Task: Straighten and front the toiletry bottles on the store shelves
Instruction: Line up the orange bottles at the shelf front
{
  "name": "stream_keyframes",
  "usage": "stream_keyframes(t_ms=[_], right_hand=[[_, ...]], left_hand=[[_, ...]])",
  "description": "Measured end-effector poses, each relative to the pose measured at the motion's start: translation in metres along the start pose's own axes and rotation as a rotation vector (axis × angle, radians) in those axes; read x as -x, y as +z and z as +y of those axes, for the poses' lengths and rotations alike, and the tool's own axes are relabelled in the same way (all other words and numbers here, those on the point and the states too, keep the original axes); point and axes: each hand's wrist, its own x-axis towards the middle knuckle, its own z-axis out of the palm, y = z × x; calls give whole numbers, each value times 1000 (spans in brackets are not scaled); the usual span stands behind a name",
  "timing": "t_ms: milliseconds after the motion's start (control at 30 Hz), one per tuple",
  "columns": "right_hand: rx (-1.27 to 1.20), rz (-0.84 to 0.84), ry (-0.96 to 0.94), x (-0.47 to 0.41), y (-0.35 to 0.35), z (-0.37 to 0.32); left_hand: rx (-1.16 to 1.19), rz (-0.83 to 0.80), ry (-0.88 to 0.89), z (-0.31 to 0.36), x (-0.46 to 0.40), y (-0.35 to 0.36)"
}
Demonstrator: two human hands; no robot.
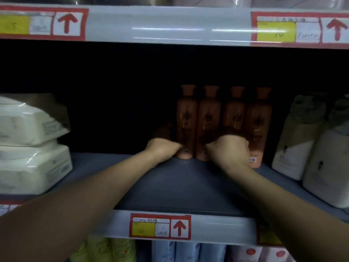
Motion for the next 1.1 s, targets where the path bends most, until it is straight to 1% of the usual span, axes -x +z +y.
stream_keyframes(t_ms=[67, 167, 267, 467, 633, 800, 900, 1000, 1100], right_hand=[[0, 19, -10, -1, 3, 0], [-55, 33, -1, -2, 6, 2], [-51, 2, 16, -4, 8, 4], [0, -87, 42, -1, 3, 1], [-4, -52, 36, 13, 1, -8], [-17, -60, -45, 30, 3, -17], [-51, -53, -85, 45, 1, -24], [-118, -79, -81, 62, -1, -35], [-157, -88, -98, 76, -1, -42]], left_hand=[[-15, 14, 50, -2, -5, 1], [13, -20, 43, -6, -9, 1], [35, -7, 45, -6, -6, 1], [121, 28, -45, -10, 5, -7], [134, 19, -76, -13, 21, -22], [125, 32, -14, -17, 43, -45], [149, 36, -31, -20, 55, -56], [139, 84, -7, -20, 68, -65], [146, 91, 11, -23, 81, -76]])
